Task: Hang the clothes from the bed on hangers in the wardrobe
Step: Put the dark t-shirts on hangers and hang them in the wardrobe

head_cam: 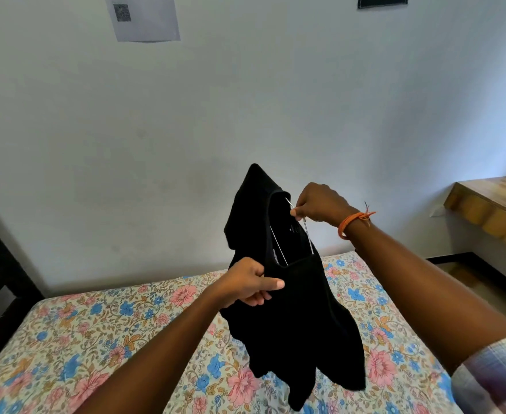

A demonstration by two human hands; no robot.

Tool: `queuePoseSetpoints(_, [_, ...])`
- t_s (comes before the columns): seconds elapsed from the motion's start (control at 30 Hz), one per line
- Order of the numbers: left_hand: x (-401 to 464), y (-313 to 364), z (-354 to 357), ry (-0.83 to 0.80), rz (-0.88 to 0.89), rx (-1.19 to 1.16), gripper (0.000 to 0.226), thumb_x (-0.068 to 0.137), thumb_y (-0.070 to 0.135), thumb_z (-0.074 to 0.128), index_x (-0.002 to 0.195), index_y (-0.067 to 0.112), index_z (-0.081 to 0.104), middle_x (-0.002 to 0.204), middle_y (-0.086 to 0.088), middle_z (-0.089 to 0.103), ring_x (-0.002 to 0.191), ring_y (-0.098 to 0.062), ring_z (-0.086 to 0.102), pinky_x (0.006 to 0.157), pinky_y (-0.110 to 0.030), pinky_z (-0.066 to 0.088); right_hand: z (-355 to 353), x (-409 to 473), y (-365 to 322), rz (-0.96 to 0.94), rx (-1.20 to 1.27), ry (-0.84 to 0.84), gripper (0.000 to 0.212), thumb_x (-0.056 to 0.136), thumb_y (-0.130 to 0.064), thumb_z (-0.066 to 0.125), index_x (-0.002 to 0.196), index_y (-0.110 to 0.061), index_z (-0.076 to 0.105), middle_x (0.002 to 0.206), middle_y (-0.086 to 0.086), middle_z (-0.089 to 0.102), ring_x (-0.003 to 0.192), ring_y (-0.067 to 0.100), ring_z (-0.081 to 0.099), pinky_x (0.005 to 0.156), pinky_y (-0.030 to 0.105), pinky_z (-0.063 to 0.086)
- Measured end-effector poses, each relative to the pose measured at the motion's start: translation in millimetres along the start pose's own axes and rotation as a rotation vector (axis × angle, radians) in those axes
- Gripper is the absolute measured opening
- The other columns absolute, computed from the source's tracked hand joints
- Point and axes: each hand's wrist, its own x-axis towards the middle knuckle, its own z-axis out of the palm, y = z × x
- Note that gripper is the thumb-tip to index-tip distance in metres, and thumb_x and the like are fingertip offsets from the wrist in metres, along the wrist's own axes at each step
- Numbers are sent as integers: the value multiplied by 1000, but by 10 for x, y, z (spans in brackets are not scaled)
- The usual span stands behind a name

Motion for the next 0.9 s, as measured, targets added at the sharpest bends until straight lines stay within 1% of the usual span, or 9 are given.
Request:
queuePoseSetpoints(0.1, [-9,6,133,77,-6,24,28,89,29,71,73,12,57,74,-10,69,57,-15,66,53,-25,54,60,13,-126,12,11,5,19,78,-25,79,73,-7,78,72,12,72,74,28,68,69,37,54])
queuePoseSetpoints(0.2, [5,20,420,365,-31,120,30,94,34,64,73,16,51,71,-6,63,61,-22,65,60,-37,56,96,21,-237,24,-2,-31,14,75,-21,79,70,-8,77,69,7,67,75,26,66,68,35,51])
queuePoseSetpoints(0.27, [-10,78,587,533,40,248,43,92,51,58,68,19,46,62,2,51,55,-16,52,55,-34,45,118,19,-274,40,-13,-49,14,74,-19,79,71,-6,75,69,8,65,76,27,65,67,35,50])
queuePoseSetpoints(0.3, [-22,128,665,551,76,291,52,90,62,54,63,19,42,56,4,43,49,-13,43,51,-31,38,124,17,-285,50,-12,-49,14,73,-18,79,72,-5,73,69,8,63,76,28,64,66,35,49])
queuePoseSetpoints(0.43, [-33,372,920,459,134,461,69,78,83,46,57,19,31,48,2,31,41,-13,28,44,-28,23,123,20,-329,65,23,-31,15,74,-14,78,68,-7,67,68,7,59,73,27,60,65,34,48])
queuePoseSetpoints(0.6, [36,467,1000,449,146,473,52,98,48,52,63,15,33,57,-3,34,48,-18,34,49,-30,29,73,6,-332,91,4,24,24,80,-14,75,64,-11,57,66,5,57,66,23,57,64,32,46])
queuePoseSetpoints(0.7, [2,438,1017,420,301,526,51,100,44,49,63,15,32,57,-2,34,49,-16,33,50,-31,28,48,21,-280,100,-33,71,23,81,-13,73,68,-10,54,68,5,55,66,23,57,60,30,45])
queuePoseSetpoints(0.8, [-2,414,1045,274,409,441,54,99,44,52,62,9,36,56,-8,35,47,-18,33,50,-36,31,57,23,-266,95,-100,54,22,79,-14,73,70,-10,53,70,5,55,75,28,59,64,32,46])
queuePoseSetpoints(0.9, [-35,420,976,164,376,320,51,97,46,55,68,4,55,63,-8,58,49,-21,53,53,-38,47,58,11,-272,66,-146,-54,30,82,-22,75,74,-13,48,78,5,55,84,29,59,75,37,51])
